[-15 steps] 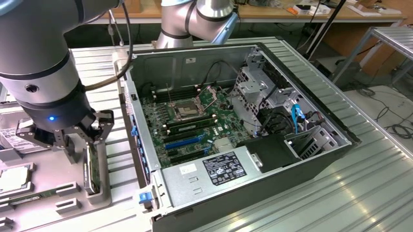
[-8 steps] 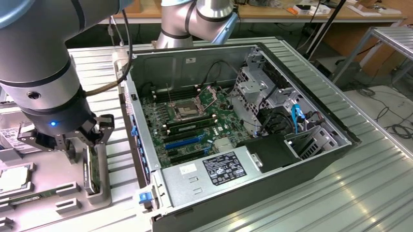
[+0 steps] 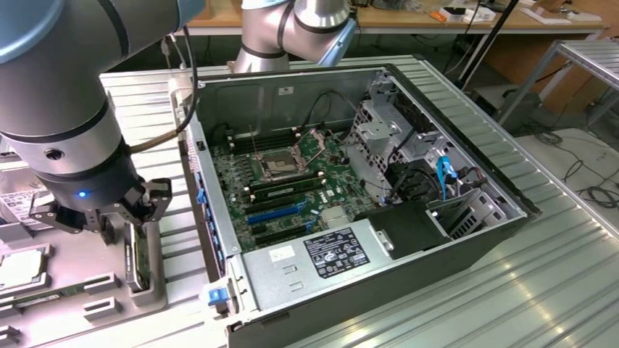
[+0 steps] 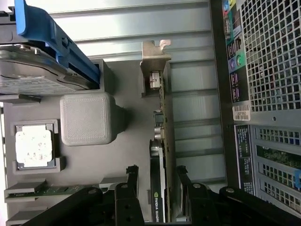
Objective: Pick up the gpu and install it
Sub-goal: 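Pick up the gpu and move the gpu toward the slot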
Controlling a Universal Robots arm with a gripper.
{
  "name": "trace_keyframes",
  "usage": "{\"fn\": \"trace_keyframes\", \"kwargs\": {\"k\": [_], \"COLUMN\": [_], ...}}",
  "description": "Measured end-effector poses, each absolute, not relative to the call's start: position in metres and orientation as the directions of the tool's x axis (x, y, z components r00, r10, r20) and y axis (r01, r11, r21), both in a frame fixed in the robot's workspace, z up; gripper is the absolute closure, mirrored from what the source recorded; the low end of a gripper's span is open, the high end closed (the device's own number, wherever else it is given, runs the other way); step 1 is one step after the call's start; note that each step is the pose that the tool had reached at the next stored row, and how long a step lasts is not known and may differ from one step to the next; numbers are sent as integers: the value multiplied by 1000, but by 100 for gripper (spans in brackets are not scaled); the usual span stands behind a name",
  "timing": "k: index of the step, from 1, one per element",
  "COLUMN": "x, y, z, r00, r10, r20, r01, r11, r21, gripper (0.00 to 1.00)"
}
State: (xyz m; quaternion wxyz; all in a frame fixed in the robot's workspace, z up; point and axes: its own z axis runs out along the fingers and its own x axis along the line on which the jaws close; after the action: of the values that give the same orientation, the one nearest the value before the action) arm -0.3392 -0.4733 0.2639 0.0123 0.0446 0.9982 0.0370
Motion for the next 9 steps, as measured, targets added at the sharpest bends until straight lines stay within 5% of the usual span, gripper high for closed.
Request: {"fn": "trace_keyframes", "kwargs": {"k": [9], "x": [-339], "y": [-474], "z": [250], "r00": [-996], "r10": [90], "r20": [-21], "r01": [88], "r11": [993], "r21": [75], "gripper": [56]}}
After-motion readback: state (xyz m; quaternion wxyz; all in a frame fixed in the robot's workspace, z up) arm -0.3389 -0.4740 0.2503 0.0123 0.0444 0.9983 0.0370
